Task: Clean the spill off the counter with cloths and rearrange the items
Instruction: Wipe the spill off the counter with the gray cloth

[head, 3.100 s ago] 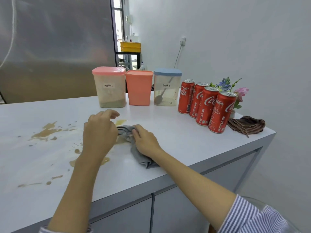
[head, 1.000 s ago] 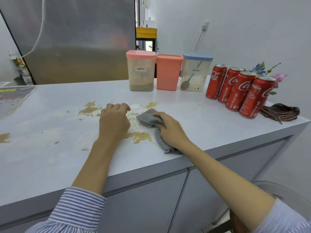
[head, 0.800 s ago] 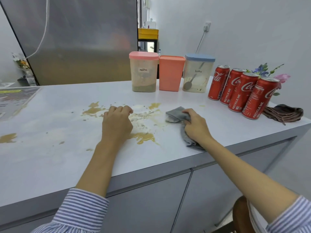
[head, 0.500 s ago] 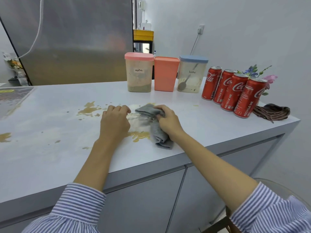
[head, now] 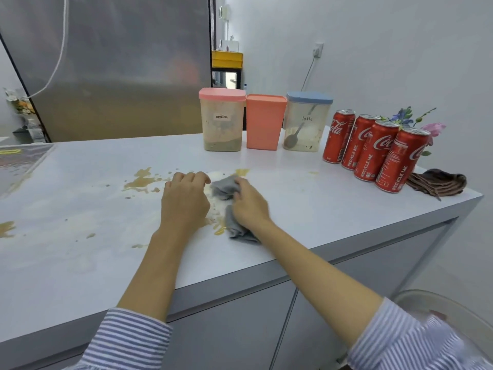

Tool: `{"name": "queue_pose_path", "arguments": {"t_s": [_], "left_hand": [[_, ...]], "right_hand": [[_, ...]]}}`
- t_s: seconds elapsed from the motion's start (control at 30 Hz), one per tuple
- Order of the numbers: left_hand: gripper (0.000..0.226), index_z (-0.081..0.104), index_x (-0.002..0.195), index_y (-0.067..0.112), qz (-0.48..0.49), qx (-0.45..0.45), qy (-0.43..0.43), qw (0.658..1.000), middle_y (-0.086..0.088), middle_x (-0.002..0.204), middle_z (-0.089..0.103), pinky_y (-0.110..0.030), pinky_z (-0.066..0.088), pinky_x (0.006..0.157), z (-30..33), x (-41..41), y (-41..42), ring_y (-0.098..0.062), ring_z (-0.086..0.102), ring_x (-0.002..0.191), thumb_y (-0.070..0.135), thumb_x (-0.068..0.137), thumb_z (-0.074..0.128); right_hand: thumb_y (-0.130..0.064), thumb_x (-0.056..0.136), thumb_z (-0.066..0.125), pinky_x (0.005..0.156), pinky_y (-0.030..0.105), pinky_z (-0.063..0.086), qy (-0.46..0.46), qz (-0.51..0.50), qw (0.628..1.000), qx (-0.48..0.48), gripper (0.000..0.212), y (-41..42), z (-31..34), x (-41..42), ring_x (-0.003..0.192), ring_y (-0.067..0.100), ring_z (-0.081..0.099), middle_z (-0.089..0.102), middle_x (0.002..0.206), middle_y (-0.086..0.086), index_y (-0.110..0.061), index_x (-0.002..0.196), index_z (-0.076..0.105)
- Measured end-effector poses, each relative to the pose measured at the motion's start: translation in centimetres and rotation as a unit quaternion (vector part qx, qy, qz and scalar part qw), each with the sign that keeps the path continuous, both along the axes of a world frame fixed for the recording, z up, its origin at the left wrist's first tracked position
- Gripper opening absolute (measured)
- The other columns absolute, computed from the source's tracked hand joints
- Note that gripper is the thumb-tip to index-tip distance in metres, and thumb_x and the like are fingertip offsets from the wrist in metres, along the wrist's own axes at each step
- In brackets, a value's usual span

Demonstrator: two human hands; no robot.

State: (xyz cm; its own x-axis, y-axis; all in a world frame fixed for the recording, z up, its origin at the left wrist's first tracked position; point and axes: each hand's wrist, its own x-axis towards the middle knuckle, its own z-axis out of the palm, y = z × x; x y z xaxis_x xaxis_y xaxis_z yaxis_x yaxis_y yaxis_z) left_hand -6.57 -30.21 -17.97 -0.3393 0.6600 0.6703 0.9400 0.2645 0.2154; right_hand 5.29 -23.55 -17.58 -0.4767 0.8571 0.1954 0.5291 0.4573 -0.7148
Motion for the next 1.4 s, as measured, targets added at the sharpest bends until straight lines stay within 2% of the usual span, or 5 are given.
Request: {"name": "queue_pose_path", "arguments": {"t_s": [0.23,0.53,0.83,1.2,1.4], "left_hand": [[0.042,0.065,0.098,0.004,0.013,-0.012,-0.013,1.000,-0.014,0.093,0.069,-0.044,0.041,0.075,0.2,-0.5,-0.2,-0.039,0.054,0.094,-0.004,0.071,0.035],[0.039,0.064,0.103,0.006,0.021,-0.033,-0.011,0.999,-0.011,0.099,0.068,-0.044,0.042,0.080,0.5,-0.2,2.7,-0.036,0.054,0.098,-0.010,0.076,0.042],[0.042,0.066,0.089,0.004,0.026,0.023,0.012,0.999,-0.011,0.080,0.069,-0.043,0.047,0.067,0.6,-0.7,2.5,-0.037,0.060,0.081,-0.001,0.064,0.033],[0.036,0.066,0.081,0.007,0.028,0.016,0.034,0.999,-0.006,0.070,0.067,-0.038,0.044,0.065,0.3,-0.3,2.2,-0.033,0.060,0.072,-0.003,0.062,0.036],[0.045,0.065,0.077,0.009,0.023,0.012,0.078,0.997,-0.002,0.062,0.063,-0.033,0.045,0.056,0.3,-1.1,2.9,-0.029,0.060,0.063,0.006,0.064,0.022]], "right_hand": [[-0.002,0.094,0.036,0.102,0.042,0.045,0.264,-0.075,0.955,-0.110,0.037,6.4,1.1,5.5,0.119,0.028,0.053,0.057,0.128,0.010,-0.013,0.126,0.052],[-0.011,0.096,0.039,0.100,0.035,0.038,0.001,-0.236,0.970,-0.056,0.050,17.2,0.4,10.8,0.128,0.030,0.044,0.041,0.146,0.010,-0.012,0.144,0.028],[-0.007,0.094,0.040,0.087,0.026,0.040,0.057,0.079,0.994,-0.058,0.041,8.9,-0.1,-2.2,0.118,0.026,0.051,0.056,0.130,0.007,-0.018,0.133,0.046],[-0.005,0.094,0.039,0.087,0.031,0.041,0.042,-0.222,0.973,-0.052,0.040,20.3,1.4,7.8,0.118,0.031,0.050,0.051,0.134,0.012,-0.010,0.134,0.042],[-0.011,0.095,0.036,0.081,0.030,0.038,-0.047,-0.065,0.997,0.005,0.039,17.6,0.7,-2.0,0.115,0.031,0.052,0.054,0.129,0.012,-0.015,0.133,0.041]]}}
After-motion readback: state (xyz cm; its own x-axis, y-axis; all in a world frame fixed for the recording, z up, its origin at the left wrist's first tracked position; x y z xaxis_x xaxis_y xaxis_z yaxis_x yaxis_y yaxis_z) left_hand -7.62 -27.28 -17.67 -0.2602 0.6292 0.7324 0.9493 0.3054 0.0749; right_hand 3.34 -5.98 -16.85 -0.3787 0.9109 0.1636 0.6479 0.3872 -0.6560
